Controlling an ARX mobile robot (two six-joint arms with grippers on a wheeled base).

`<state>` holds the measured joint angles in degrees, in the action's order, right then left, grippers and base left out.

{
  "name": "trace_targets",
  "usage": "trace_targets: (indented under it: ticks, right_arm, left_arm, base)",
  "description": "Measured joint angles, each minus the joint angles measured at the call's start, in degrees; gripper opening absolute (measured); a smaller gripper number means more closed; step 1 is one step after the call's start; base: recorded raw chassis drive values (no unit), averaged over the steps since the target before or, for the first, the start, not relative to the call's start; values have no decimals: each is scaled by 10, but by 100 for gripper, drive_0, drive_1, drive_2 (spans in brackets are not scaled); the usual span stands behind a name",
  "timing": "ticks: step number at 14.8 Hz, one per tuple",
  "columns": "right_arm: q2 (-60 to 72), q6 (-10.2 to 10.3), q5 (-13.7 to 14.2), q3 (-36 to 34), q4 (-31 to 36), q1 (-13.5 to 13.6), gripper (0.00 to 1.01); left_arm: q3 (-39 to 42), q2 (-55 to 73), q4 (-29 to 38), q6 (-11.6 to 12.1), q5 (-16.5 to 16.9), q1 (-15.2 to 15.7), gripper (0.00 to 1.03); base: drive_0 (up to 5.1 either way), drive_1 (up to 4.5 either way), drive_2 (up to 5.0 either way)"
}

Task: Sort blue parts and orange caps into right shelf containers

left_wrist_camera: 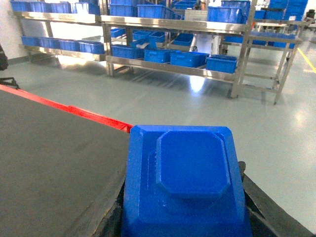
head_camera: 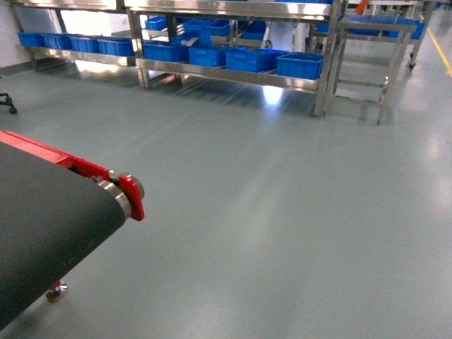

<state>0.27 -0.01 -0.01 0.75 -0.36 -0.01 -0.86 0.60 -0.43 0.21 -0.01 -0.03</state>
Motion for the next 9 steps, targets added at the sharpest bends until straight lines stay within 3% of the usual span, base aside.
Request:
trace_targets:
  ticks: [9]
  right_arm:
    - [0, 0, 0, 0, 0, 0, 45]
  left_arm:
    - [0, 0, 0, 0, 0, 0, 44]
  base:
    - [-158, -158, -158]
